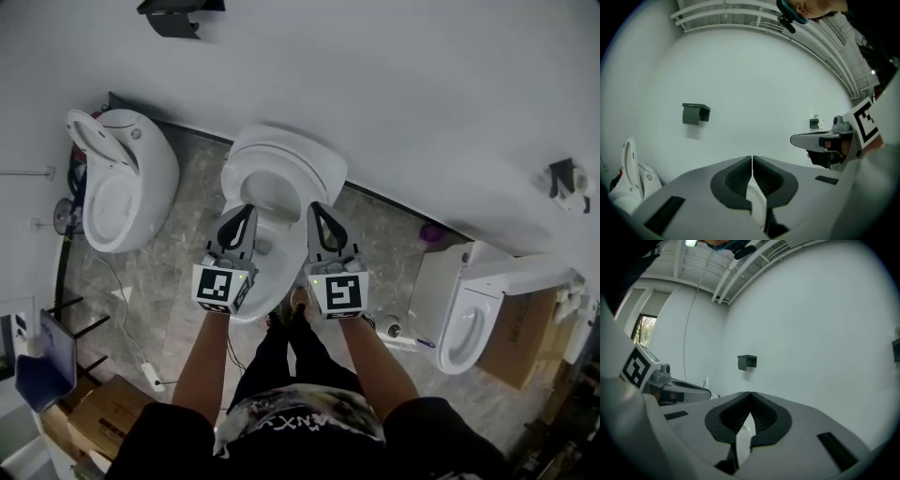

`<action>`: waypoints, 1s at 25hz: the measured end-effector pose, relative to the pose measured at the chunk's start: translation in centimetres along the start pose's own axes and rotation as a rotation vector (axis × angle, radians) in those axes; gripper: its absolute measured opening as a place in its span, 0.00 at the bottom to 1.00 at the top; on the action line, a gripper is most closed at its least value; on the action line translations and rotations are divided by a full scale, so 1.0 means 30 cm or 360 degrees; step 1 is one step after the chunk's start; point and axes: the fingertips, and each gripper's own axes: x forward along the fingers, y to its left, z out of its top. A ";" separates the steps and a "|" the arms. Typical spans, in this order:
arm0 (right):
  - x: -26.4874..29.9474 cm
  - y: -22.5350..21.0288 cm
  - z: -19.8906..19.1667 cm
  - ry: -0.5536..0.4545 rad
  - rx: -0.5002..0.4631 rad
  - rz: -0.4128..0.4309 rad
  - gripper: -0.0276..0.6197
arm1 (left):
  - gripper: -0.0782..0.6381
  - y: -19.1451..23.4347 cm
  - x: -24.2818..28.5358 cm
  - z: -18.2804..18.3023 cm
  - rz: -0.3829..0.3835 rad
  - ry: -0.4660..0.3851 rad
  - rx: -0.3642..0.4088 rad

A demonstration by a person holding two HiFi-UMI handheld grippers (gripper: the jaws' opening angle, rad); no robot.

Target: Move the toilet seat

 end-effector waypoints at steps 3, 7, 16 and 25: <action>-0.034 0.017 0.086 -0.0023 0.0004 0.0026 0.05 | 0.15 -0.021 -0.037 0.067 -0.0001 -0.0023 0.0003; -0.081 0.051 0.195 -0.0067 -0.0024 0.0074 0.05 | 0.15 -0.044 -0.086 0.142 -0.0008 -0.0027 0.0048; -0.198 0.076 0.338 -0.0090 -0.0070 0.0126 0.05 | 0.15 -0.134 -0.198 0.335 -0.0086 -0.0053 0.0173; -0.313 0.120 0.465 -0.0146 -0.0146 0.0216 0.05 | 0.15 -0.204 -0.309 0.468 -0.0172 -0.0073 0.0238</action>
